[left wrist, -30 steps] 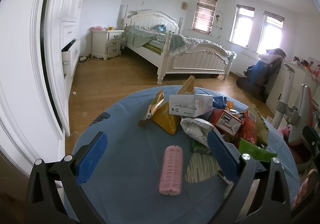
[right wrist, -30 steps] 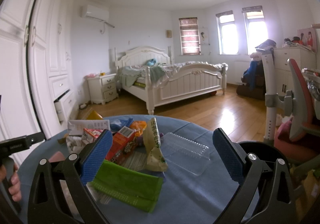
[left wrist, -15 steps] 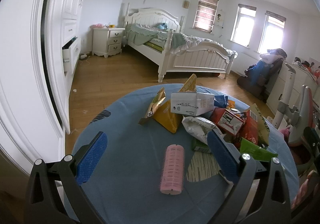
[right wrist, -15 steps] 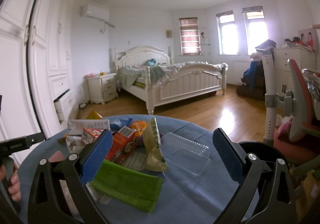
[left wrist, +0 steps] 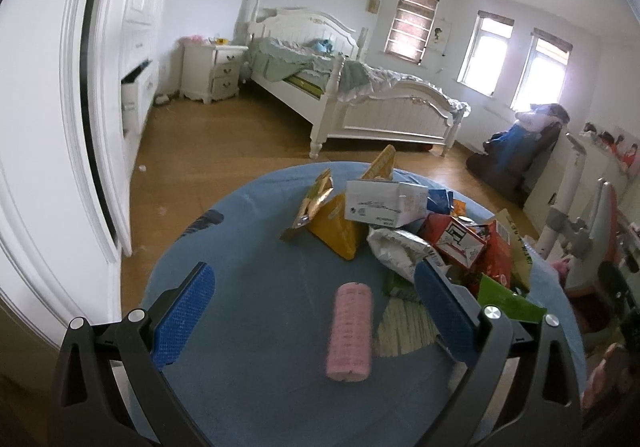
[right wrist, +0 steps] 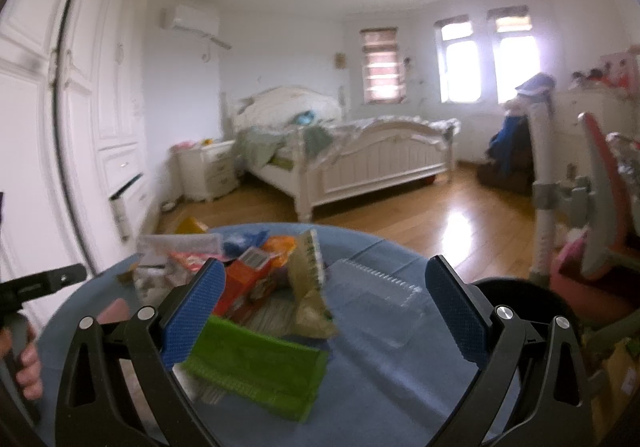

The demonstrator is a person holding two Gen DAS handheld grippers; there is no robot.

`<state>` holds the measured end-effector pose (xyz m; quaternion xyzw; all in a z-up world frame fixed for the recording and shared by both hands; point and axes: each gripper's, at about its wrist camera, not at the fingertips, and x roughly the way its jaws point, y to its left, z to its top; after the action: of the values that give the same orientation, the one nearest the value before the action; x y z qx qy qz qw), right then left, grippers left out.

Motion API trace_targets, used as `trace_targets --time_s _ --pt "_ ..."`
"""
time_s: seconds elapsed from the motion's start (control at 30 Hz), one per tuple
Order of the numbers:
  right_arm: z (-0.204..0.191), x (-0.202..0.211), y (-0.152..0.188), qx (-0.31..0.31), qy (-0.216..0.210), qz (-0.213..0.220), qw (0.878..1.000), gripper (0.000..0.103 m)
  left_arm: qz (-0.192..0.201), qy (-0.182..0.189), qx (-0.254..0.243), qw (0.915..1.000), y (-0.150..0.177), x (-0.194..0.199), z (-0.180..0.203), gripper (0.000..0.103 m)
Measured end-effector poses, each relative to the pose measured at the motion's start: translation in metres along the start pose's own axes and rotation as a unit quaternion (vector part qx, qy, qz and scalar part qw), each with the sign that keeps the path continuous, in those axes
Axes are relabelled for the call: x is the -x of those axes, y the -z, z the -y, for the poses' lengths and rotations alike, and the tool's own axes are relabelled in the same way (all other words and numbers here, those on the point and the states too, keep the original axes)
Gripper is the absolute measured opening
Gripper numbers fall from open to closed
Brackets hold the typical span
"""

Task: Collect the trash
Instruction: 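Grasp the pink hair roller with the left tool while the right tool grasps the white fluffy ball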

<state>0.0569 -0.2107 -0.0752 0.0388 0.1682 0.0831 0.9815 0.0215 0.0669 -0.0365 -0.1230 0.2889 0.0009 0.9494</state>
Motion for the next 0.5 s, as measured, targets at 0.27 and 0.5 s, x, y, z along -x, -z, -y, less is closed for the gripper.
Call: trace_targets --time_s 0.27,0.5 --pt "-0.05 -0.01 -0.003 0.069 -0.194 -0.149 0.967 0.093 -0.07 0.03 -0.043 0.9962 -0.002 -0.015 -0.02 0.098" --pt "-0.087 -0.058 0.029 0.107 -0.205 -0.279 0.932 0.066 -0.127 0.071 -0.108 0.9835 -0.002 -0.041 0.021 0.079"
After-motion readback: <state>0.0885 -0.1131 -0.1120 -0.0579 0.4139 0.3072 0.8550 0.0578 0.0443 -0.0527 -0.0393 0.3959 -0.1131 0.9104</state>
